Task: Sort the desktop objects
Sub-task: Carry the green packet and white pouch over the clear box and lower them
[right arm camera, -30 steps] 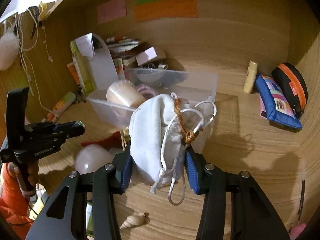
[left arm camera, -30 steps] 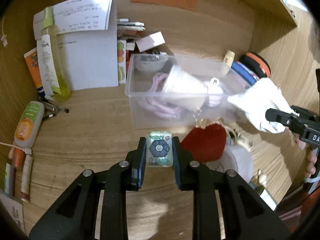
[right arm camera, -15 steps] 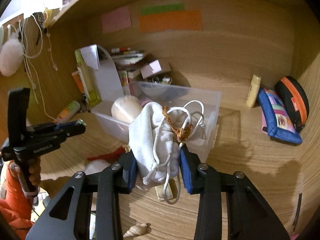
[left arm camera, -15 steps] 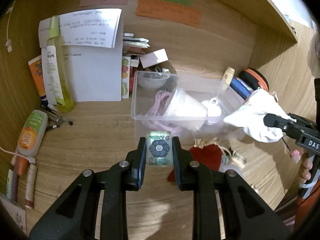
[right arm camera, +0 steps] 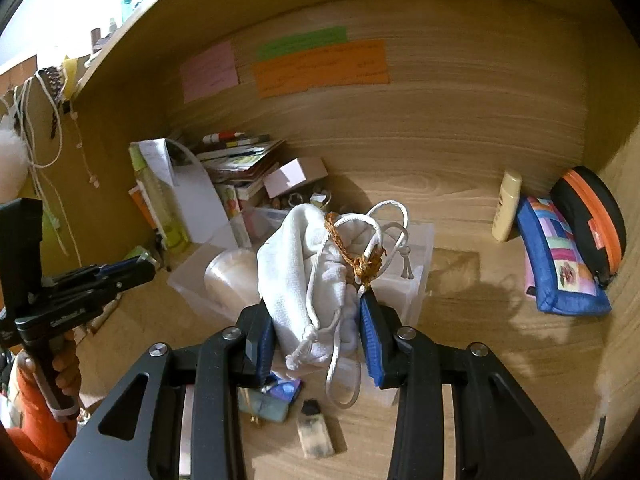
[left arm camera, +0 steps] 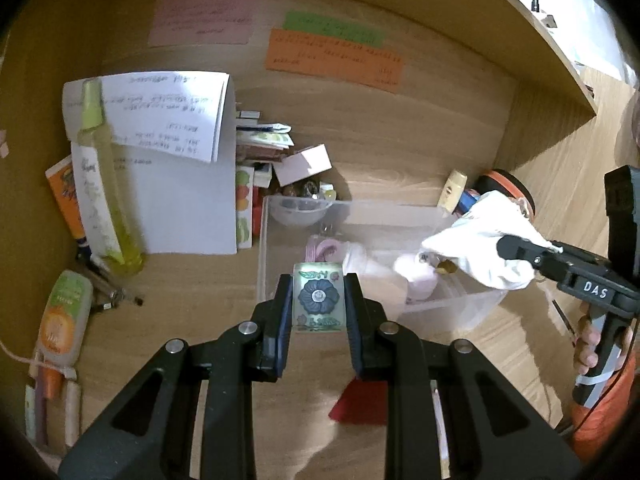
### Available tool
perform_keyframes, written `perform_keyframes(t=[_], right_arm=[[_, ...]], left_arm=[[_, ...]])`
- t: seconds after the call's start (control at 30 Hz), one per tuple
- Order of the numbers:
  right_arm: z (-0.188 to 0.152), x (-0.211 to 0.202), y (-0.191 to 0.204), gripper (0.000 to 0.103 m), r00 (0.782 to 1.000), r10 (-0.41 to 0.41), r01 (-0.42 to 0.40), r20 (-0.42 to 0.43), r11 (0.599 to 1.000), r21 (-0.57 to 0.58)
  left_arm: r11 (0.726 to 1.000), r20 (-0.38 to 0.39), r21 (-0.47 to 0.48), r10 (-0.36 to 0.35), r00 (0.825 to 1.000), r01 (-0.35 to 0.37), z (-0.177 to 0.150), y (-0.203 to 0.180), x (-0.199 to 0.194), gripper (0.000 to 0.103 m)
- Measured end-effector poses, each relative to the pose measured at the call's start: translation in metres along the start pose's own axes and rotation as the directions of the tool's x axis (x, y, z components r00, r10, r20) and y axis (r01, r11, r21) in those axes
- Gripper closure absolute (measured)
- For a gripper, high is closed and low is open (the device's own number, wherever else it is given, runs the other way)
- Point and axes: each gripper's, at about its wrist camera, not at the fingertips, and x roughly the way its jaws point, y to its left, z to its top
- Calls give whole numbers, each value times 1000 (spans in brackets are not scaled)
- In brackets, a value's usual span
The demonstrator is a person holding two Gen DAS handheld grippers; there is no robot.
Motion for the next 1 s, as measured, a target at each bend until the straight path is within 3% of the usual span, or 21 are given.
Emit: perform_keyframes(t=[0.5, 1.0], right_arm=[[27, 52, -6, 70, 999, -14, 14, -33, 1000, 18], [11, 92, -3, 68, 995, -31, 30, -97, 999, -11]], left_arm=[[1000, -51, 13, 15, 999, -14, 31, 4, 53, 79], [1000, -136, -5, 17, 991, -18, 33, 7, 102, 79]])
